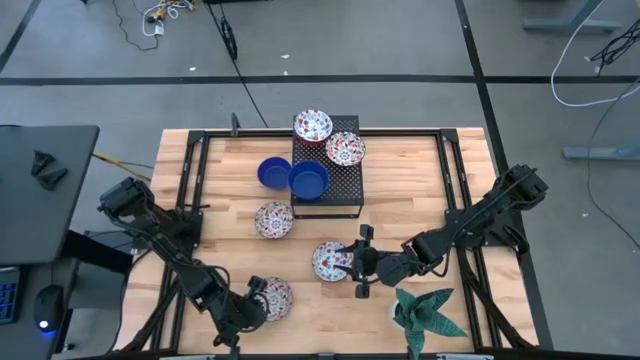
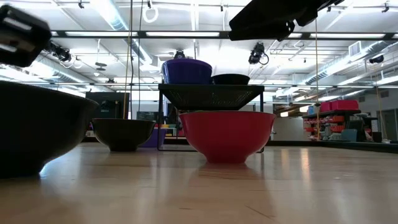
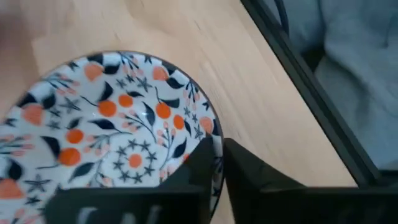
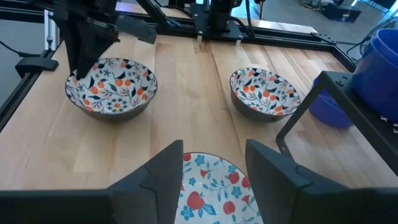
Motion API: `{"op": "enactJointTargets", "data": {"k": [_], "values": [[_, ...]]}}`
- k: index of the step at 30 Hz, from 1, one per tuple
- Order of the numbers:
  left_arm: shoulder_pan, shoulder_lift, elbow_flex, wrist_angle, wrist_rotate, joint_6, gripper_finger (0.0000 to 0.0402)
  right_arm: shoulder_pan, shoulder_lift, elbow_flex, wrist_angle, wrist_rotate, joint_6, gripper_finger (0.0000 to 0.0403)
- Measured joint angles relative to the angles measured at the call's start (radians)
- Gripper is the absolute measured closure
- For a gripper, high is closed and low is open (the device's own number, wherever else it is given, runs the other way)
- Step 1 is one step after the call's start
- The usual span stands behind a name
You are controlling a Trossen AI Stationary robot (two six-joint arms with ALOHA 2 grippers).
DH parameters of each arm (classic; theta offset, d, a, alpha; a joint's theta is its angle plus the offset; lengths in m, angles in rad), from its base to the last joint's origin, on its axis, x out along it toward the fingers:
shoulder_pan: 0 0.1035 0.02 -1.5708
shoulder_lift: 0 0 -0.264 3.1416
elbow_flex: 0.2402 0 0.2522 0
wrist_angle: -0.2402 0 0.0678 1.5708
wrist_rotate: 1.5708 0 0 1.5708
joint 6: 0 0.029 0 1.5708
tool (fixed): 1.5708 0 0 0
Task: Pick & Place Mini bowls
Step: Stack the bottom orange patterned bowl on the orange patterned bowl on the shelf
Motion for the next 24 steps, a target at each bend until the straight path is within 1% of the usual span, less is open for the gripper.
{"op": "enactJointTargets", "data": {"k": [2,7,9,13,15,18,20,24], "values": [[0.001,-0.001,0.016,0.001,-0.020,0.006,0.0387,0.000,0.000,0.000,0.006,0.000,0.000,0.0227],[0.011,-0.002,0.076,-0.081,-0.060,0.064,0.0386,-0.001,0.000,0.000,0.084,-0.014,-0.015,0.0227],[0.028,-0.015,0.122,-0.161,-0.064,0.072,0.0393,-0.010,0.000,0.000,0.132,-0.081,-0.050,0.0227],[0.073,-0.025,0.221,-0.352,-0.104,0.076,0.0393,-0.045,0.000,0.001,0.219,-0.282,-0.103,0.0227],[0.096,-0.027,0.265,-0.409,-0.113,0.098,0.0394,-0.061,0.000,0.002,0.242,-0.334,-0.108,0.0227],[0.124,-0.028,0.300,-0.446,-0.116,0.140,0.0394,-0.080,0.000,0.002,0.242,-0.366,-0.113,0.0227],[0.140,-0.028,0.319,-0.452,-0.137,0.184,0.0394,-0.095,0.000,0.002,0.243,-0.404,-0.120,0.0227],[0.181,-0.028,0.362,-0.446,-0.183,0.294,0.0394,-0.129,0.000,0.044,0.199,-0.521,-0.129,0.0227]]}}
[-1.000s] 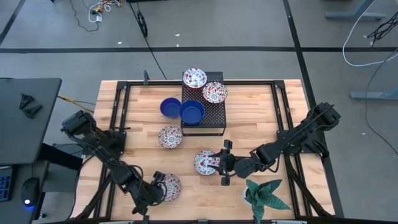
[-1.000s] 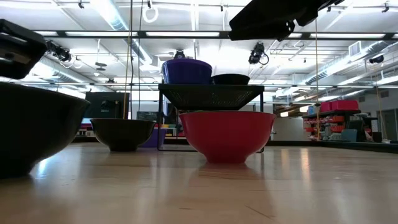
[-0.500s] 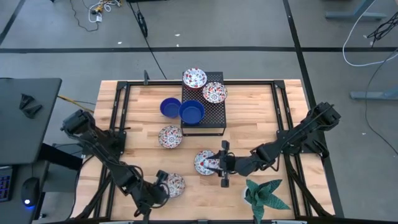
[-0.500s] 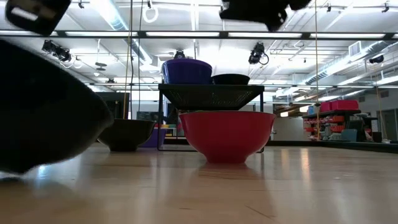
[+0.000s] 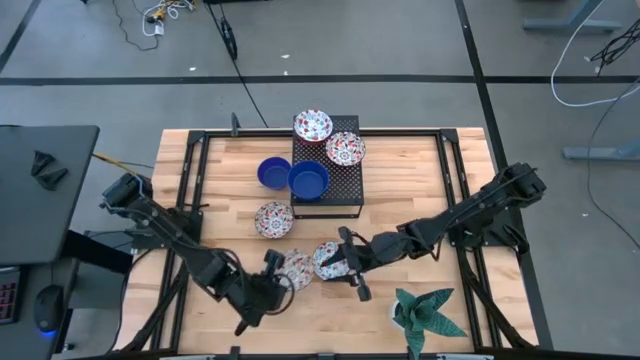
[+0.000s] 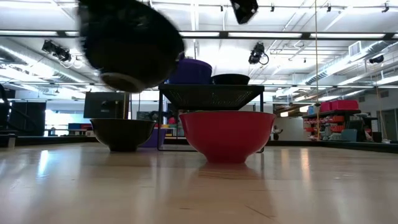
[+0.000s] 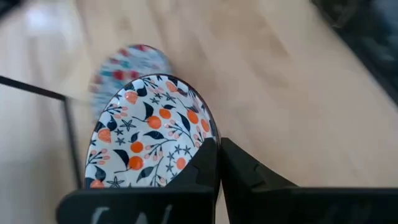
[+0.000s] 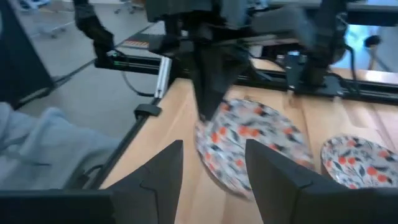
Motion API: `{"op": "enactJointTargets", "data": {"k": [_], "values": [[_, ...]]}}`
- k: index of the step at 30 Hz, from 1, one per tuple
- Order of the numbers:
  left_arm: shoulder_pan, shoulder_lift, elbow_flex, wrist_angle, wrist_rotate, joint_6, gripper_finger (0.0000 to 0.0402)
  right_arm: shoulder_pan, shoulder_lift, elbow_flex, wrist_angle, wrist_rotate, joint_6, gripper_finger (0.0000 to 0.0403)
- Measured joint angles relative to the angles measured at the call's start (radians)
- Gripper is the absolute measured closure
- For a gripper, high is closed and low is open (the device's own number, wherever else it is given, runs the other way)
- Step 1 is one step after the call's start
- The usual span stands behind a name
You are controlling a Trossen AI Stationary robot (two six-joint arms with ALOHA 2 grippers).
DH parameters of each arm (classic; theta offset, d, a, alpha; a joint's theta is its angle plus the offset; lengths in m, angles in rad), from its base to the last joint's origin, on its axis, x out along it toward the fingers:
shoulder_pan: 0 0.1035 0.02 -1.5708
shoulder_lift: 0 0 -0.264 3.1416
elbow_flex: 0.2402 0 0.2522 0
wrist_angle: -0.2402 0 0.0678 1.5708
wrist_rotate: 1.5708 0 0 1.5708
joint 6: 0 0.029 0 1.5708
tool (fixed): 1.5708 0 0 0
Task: Pick & Place Mini bowls
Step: Stack the bottom orange patterned bowl on the orange patterned bowl on the shelf
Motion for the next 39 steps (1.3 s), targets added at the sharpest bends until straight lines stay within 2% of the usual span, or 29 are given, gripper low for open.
{"op": "enactJointTargets", "data": {"k": [3,9,16,22,30,33,39], "values": [[0.033,0.000,0.030,0.004,-0.023,0.048,0.0394,-0.012,0.000,0.082,-0.142,-0.041,-0.028,0.0221],[0.079,0.000,0.039,0.065,-0.028,0.138,0.0394,-0.025,0.027,0.224,-0.417,-0.044,-0.134,0.0201],[0.101,0.000,0.039,0.114,-0.028,0.199,0.0394,-0.050,0.069,0.247,-0.492,-0.029,-0.210,0.0211],[0.102,0.000,0.039,0.112,-0.028,0.200,0.0394,-0.051,0.076,0.247,-0.511,-0.018,-0.241,0.0257],[0.103,0.000,0.039,0.113,-0.047,0.206,0.0389,-0.046,0.076,0.247,-0.553,-0.031,-0.287,0.0368],[0.103,0.000,0.039,0.124,-0.061,0.200,0.0370,-0.037,0.076,0.247,-0.556,-0.053,-0.301,0.0394],[0.111,-0.011,0.039,0.231,-0.082,0.204,0.0298,-0.036,0.069,0.247,-0.665,-0.034,-0.234,0.0397]]}}
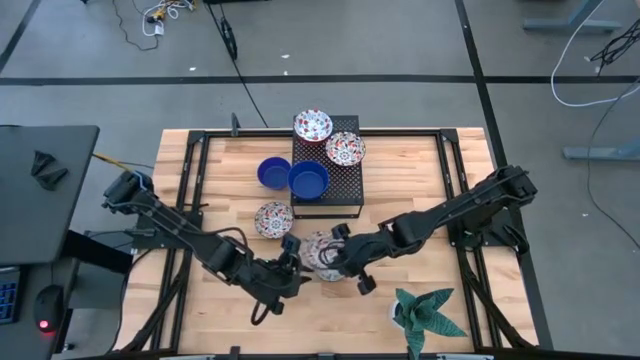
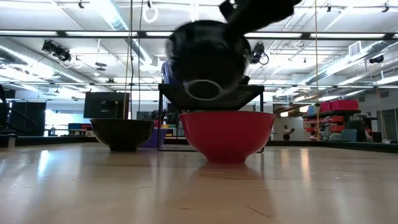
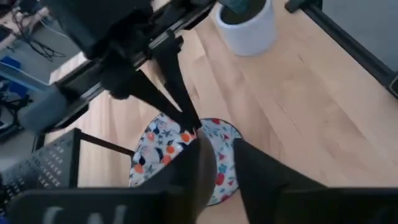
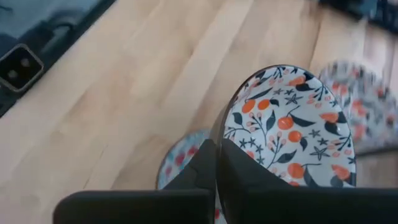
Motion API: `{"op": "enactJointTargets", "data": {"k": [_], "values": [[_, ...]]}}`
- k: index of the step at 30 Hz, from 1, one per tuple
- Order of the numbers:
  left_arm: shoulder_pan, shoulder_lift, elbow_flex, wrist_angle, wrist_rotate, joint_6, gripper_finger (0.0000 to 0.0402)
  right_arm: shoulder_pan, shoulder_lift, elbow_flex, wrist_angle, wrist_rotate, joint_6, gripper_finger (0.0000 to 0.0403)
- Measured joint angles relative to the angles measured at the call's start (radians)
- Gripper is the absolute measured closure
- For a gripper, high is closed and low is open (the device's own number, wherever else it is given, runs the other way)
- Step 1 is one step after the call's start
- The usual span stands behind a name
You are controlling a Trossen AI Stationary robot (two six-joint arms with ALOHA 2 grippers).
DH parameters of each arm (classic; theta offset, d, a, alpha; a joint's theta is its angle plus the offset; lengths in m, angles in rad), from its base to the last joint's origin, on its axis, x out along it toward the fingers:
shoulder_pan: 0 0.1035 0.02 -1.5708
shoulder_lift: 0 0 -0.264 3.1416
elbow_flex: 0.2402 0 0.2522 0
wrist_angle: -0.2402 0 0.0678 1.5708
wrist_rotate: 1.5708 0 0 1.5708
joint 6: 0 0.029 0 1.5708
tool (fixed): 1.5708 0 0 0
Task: Pick & Place Mini bowls
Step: Stack the bottom orange patterned bowl on the orange patterned bowl on the shelf
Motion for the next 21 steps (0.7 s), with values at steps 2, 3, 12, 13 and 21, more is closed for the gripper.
{"op": "enactJointTargets", "data": {"k": [2,3,12,13,21], "values": [[0.001,-0.012,0.000,-0.001,-0.008,0.002,0.0266,0.012,-0.024,0.001,-0.065,0.021,0.043,0.0399],[0.001,-0.021,0.000,-0.013,-0.017,0.001,0.0252,0.020,-0.038,0.005,-0.110,0.034,0.073,0.0399],[0.000,-0.044,-0.028,-0.301,-0.028,-0.322,0.0195,0.112,-0.224,0.079,-0.489,0.167,0.324,0.0399],[0.001,-0.044,-0.054,-0.291,-0.034,-0.352,0.0195,0.118,-0.246,0.096,-0.524,0.197,0.334,0.0399],[-0.003,-0.043,-0.379,0.163,-0.105,-0.415,0.0215,0.027,-0.322,0.258,-0.535,0.514,0.125,0.0397]]}}
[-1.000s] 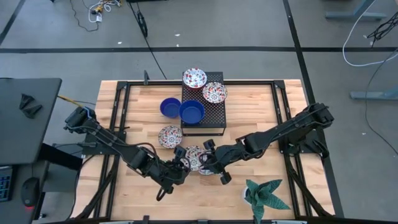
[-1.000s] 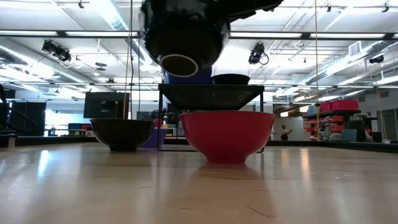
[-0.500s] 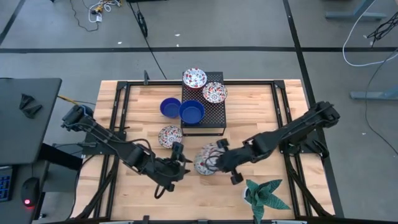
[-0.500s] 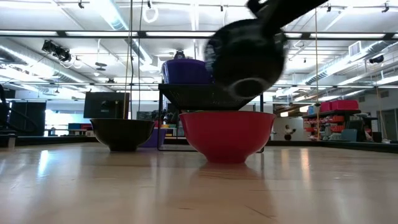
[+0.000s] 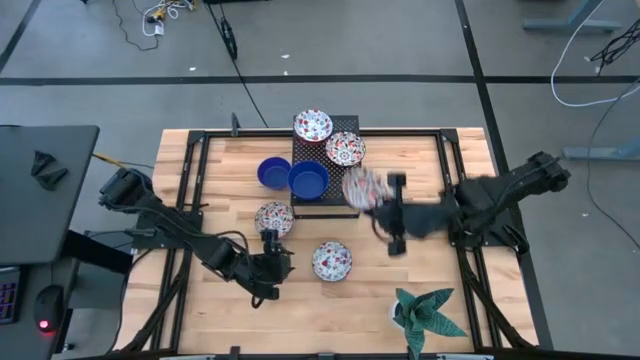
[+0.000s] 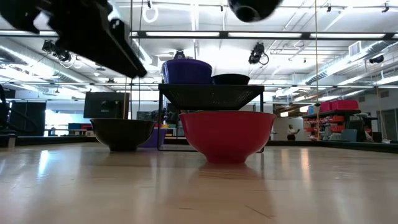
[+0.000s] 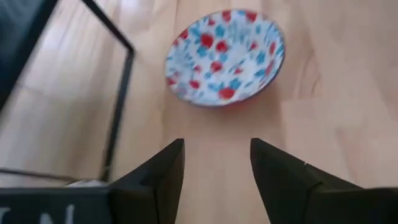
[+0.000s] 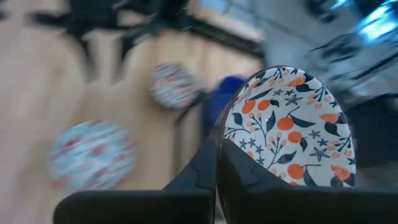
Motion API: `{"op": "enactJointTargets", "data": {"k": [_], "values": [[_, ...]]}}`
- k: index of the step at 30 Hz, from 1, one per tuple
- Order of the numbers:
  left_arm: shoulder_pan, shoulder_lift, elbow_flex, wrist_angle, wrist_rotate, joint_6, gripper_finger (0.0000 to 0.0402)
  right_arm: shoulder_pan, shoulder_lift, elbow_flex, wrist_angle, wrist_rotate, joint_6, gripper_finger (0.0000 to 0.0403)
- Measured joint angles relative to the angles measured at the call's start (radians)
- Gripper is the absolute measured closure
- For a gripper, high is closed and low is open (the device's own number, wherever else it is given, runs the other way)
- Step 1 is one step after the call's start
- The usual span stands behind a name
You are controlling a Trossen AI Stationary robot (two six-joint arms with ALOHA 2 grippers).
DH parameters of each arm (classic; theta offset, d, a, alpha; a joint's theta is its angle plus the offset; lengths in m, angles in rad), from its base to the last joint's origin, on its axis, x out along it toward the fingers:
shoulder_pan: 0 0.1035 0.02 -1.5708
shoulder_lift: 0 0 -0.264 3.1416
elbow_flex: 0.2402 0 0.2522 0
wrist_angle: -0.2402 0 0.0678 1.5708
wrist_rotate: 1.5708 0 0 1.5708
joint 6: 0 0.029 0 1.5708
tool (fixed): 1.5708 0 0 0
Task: Pick & Place Mini bowls
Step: Stack the bottom orange patterned bowl on the orange patterned bowl on the shelf
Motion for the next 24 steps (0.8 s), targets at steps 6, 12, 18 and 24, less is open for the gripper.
{"op": "enactJointTargets", "data": {"k": [6,12,18,24], "values": [[0.013,0.000,-0.153,0.390,-0.003,0.021,0.0220,-0.238,0.047,0.091,0.048,-0.061,-0.223,0.0397],[0.020,0.000,-0.160,0.411,-0.003,0.050,0.0220,-0.438,0.143,0.096,0.053,-0.206,-0.289,0.0397],[0.020,0.000,-0.160,0.411,-0.002,0.050,0.0220,-0.503,0.251,0.096,0.051,-0.221,-0.315,0.0397],[0.020,0.000,-0.160,0.411,-0.002,0.050,0.0220,-0.530,0.295,0.096,0.036,-0.220,-0.282,0.0397]]}}
